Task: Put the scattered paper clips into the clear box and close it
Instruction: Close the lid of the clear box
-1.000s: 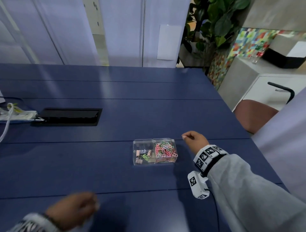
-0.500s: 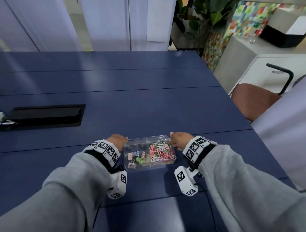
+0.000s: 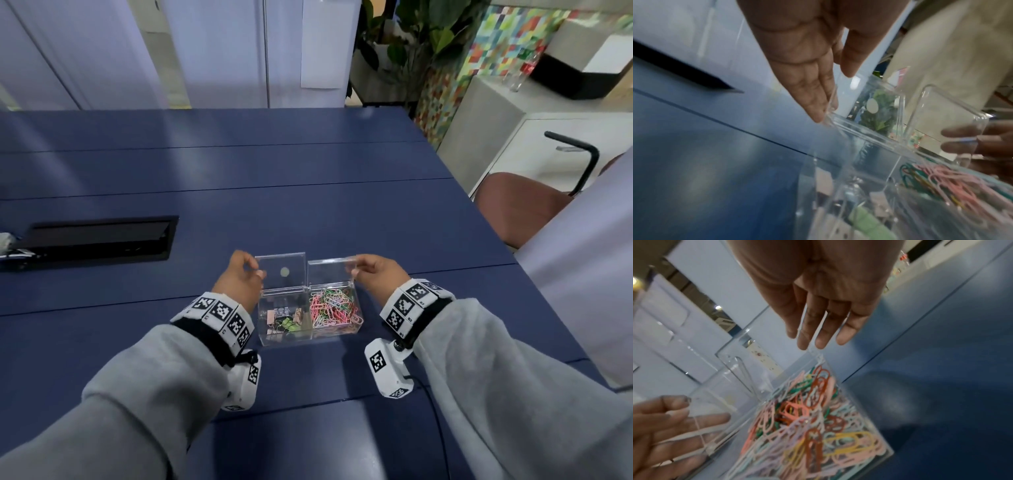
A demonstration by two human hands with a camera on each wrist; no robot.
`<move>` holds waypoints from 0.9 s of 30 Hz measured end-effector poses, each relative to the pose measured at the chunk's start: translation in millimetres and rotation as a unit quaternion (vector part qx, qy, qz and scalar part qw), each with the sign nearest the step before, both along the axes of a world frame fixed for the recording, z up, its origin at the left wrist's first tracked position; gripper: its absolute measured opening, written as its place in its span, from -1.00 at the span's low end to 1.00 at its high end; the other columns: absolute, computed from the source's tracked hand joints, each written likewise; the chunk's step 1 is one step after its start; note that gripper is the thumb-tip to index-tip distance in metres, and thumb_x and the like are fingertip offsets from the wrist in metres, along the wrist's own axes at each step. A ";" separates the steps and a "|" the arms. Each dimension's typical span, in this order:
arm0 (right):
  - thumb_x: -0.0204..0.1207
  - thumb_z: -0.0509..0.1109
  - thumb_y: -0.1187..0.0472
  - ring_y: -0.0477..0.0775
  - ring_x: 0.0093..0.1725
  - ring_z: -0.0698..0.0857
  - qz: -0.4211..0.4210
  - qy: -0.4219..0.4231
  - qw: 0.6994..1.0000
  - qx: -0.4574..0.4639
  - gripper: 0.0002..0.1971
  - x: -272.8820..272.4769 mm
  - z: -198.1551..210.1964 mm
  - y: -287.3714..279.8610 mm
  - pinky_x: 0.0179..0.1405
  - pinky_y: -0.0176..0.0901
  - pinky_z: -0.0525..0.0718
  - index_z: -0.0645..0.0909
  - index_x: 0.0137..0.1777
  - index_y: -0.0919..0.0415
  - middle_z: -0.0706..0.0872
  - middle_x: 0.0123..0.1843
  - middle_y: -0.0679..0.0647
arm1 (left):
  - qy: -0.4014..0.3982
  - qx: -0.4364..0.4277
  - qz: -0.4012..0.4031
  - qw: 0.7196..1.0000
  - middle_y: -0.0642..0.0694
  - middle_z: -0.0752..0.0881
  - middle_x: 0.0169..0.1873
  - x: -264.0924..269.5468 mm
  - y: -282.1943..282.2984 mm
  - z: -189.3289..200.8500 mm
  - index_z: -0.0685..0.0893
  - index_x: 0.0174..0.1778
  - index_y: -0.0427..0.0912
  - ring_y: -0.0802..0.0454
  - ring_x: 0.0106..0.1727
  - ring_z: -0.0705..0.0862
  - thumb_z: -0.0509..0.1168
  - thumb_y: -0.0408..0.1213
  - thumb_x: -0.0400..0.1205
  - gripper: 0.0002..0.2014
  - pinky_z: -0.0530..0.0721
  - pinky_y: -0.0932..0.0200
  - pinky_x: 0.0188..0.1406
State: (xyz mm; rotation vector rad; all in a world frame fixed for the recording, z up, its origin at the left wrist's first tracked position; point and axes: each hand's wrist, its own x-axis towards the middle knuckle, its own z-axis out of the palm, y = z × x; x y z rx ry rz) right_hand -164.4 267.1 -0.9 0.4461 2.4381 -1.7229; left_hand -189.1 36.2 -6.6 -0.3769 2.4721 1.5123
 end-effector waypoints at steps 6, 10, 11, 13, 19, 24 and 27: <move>0.45 0.43 0.37 0.08 0.11 0.73 0.052 0.005 0.998 0.025 -0.75 26.1 4.4 10.7 0.32 -0.01 0.62 0.70 -0.15 -0.07 0.78 0.09 0.14 | 0.044 -0.124 -0.124 0.984 0.08 0.61 -0.32 35.9 -16.7 8.2 0.35 -0.35 0.00 0.02 -0.24 0.60 0.36 -0.14 0.56 -0.70 0.56 0.10 -0.12; 0.40 0.49 0.34 -0.01 0.28 0.64 0.121 -0.012 0.988 0.099 -0.70 43.8 -8.2 13.6 0.44 -0.01 0.53 0.71 0.08 -0.01 0.64 0.36 0.00 | 0.043 -0.131 -0.201 0.970 0.04 0.64 0.30 54.0 -25.5 -0.2 0.40 -0.40 -0.08 0.07 0.28 0.66 0.43 -0.22 0.51 -0.69 0.60 0.06 0.32; 0.41 0.49 0.34 -0.04 0.33 0.60 0.134 -0.002 0.982 0.129 -0.67 48.3 -11.2 13.2 0.48 -0.07 0.48 0.69 0.14 0.01 0.60 0.40 -0.02 | 0.047 -0.145 -0.218 0.964 0.02 0.60 0.38 57.0 -26.4 -1.8 0.40 -0.43 -0.08 0.06 0.34 0.63 0.44 -0.22 0.51 -0.67 0.58 0.04 0.37; 0.43 0.46 0.35 -0.07 0.38 0.54 0.145 0.022 0.974 0.173 -0.62 55.7 -13.4 10.5 0.50 -0.19 0.43 0.65 0.21 0.01 0.53 0.44 -0.04 | 0.057 -0.180 -0.243 0.951 0.02 0.53 0.46 62.1 -26.3 -3.2 0.39 -0.47 -0.08 0.04 0.41 0.58 0.43 -0.21 0.51 -0.65 0.55 0.06 0.41; 0.48 0.41 0.27 -0.01 0.31 0.54 0.204 0.024 0.939 0.277 -0.63 54.4 -6.7 8.5 0.34 -0.23 0.45 0.55 0.26 -0.01 0.46 0.44 -0.04 | 0.081 -0.237 -0.277 0.927 0.12 0.37 0.55 66.5 -24.9 -6.0 0.38 -0.46 -0.03 0.14 0.47 0.47 0.38 -0.21 0.55 -0.66 0.38 0.27 0.37; 0.52 0.37 0.12 -0.14 -0.20 0.53 0.188 0.047 0.932 0.307 -0.77 45.4 3.8 7.8 -0.05 -0.30 0.43 0.62 0.16 0.09 0.57 -0.03 -0.08 | 0.086 -0.237 -0.275 0.928 0.15 0.36 0.54 62.3 -23.7 -8.1 0.37 -0.49 -0.03 0.19 0.38 0.52 0.40 -0.18 0.54 -0.63 0.35 0.39 0.15; 0.54 0.35 0.08 -0.35 -0.30 0.50 0.135 0.066 0.951 0.271 -0.79 39.3 12.2 10.2 -0.09 -0.26 0.49 0.65 0.12 0.09 0.57 -0.23 -0.18 | 0.091 -0.241 -0.286 0.923 0.14 0.38 0.52 58.3 -24.7 -9.5 0.37 -0.50 -0.02 0.21 0.36 0.52 0.40 -0.18 0.53 -0.63 0.33 0.40 0.15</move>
